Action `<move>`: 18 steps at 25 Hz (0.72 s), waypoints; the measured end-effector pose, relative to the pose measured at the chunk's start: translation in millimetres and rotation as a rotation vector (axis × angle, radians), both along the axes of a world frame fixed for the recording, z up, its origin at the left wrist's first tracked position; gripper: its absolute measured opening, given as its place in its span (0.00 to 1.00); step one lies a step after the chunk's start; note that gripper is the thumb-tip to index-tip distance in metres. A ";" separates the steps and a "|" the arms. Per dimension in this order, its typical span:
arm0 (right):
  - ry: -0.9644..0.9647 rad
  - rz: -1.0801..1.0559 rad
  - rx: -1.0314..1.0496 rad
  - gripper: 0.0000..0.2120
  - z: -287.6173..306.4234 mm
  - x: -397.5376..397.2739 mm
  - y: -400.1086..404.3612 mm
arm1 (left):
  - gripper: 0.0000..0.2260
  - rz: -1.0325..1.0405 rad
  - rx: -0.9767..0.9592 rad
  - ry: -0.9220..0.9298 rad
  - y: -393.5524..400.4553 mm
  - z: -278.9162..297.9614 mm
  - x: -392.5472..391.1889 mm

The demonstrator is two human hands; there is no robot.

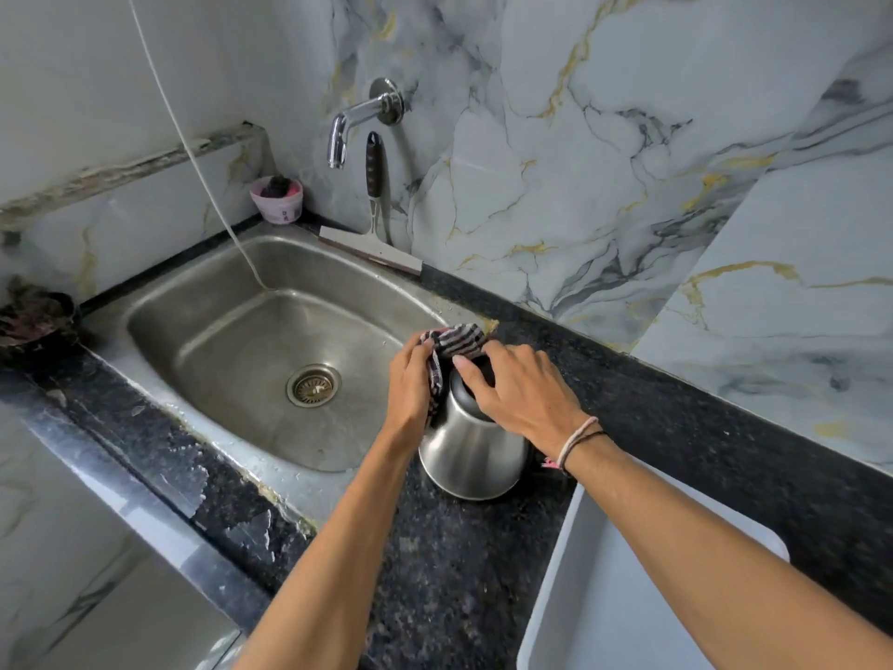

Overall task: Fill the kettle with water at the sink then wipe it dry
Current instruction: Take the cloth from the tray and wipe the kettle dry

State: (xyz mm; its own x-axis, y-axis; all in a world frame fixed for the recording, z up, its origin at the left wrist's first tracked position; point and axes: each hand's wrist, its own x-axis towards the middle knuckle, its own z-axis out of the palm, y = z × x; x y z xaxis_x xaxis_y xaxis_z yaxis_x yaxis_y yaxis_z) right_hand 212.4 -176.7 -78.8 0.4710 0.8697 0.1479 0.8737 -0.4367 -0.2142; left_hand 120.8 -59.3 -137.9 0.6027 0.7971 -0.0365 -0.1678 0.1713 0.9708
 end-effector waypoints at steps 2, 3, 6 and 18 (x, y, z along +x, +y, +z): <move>0.003 0.052 -0.015 0.26 5.3 7.9 -0.6 | 0.15 0.056 0.029 -0.042 -13.0 4.9 -4.4; -0.018 0.008 -0.024 0.25 5.5 7.8 -0.7 | 0.15 0.080 0.050 -0.046 -20.5 2.1 -11.2; -0.094 -0.356 -0.048 0.24 -8.2 -18.2 3.6 | 0.15 0.148 0.072 -0.002 -40.9 -13.5 -32.6; -0.058 -0.345 0.166 0.36 -25.2 -29.0 9.8 | 0.17 -0.781 -0.074 0.129 51.4 -1.6 28.0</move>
